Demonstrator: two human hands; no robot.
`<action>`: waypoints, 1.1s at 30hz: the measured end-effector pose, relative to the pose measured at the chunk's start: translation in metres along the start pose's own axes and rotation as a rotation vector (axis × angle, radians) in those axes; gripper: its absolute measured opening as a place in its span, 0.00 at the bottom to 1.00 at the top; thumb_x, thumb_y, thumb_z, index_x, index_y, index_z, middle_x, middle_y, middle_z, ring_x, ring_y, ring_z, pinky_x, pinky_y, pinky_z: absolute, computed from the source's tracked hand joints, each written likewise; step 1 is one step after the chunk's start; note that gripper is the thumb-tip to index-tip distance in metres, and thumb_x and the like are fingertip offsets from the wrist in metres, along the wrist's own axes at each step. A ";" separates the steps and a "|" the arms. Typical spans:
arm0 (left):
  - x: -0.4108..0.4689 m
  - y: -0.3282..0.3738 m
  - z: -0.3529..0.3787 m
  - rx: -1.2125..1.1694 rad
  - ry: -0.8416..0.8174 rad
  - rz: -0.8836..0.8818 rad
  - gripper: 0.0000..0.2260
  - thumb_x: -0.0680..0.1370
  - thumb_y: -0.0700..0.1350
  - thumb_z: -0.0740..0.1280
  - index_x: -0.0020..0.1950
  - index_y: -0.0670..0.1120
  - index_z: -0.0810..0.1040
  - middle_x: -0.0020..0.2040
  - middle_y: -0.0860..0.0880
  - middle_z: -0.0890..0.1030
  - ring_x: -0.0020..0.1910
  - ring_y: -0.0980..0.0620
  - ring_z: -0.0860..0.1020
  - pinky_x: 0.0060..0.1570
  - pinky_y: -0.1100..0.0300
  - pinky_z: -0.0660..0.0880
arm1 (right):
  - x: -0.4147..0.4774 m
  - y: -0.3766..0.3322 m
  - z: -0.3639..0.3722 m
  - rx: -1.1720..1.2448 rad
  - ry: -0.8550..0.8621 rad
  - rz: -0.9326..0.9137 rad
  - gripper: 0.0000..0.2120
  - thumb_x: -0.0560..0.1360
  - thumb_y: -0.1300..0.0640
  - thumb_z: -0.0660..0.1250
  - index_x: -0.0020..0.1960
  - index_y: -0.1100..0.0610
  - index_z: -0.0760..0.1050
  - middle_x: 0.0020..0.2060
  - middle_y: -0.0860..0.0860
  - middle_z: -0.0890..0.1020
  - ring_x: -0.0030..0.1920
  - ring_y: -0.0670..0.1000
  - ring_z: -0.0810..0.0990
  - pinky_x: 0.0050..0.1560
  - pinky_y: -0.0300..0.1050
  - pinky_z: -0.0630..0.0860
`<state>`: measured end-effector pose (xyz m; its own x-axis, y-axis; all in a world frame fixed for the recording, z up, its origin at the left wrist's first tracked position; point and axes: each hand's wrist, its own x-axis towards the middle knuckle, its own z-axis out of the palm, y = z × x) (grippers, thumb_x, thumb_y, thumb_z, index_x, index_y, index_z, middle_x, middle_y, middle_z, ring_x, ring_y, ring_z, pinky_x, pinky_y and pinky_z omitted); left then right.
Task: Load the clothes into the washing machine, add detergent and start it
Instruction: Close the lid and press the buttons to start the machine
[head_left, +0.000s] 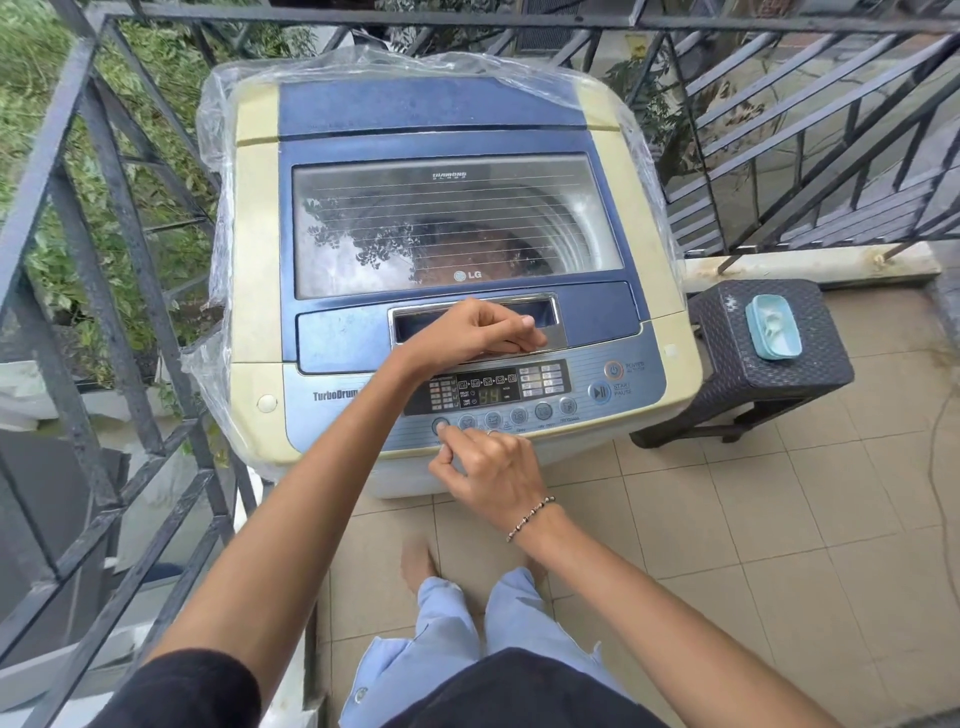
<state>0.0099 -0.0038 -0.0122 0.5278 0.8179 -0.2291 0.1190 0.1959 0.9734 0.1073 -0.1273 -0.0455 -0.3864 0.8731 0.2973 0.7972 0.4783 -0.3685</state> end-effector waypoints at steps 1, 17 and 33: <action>0.000 0.000 0.000 0.008 0.004 0.001 0.14 0.81 0.44 0.62 0.56 0.34 0.80 0.54 0.41 0.83 0.55 0.48 0.82 0.56 0.62 0.77 | -0.001 0.000 -0.001 -0.009 -0.002 -0.010 0.09 0.69 0.57 0.62 0.44 0.55 0.81 0.23 0.49 0.77 0.21 0.50 0.75 0.20 0.41 0.71; -0.005 0.001 0.005 0.038 0.049 0.018 0.16 0.81 0.46 0.61 0.55 0.35 0.81 0.54 0.41 0.83 0.55 0.48 0.82 0.61 0.55 0.76 | -0.023 0.011 -0.019 -0.056 0.064 -0.001 0.13 0.71 0.57 0.64 0.52 0.55 0.82 0.26 0.48 0.80 0.24 0.50 0.76 0.23 0.41 0.73; -0.004 -0.002 0.005 0.001 0.041 0.035 0.15 0.82 0.45 0.60 0.56 0.35 0.81 0.54 0.42 0.84 0.55 0.49 0.82 0.56 0.63 0.77 | -0.037 0.097 -0.062 -0.231 0.226 0.320 0.14 0.73 0.56 0.60 0.52 0.55 0.82 0.27 0.53 0.82 0.25 0.56 0.79 0.23 0.43 0.74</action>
<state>0.0114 -0.0104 -0.0130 0.4970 0.8456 -0.1948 0.1021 0.1660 0.9808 0.2281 -0.1190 -0.0378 -0.0128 0.9189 0.3943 0.9524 0.1313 -0.2751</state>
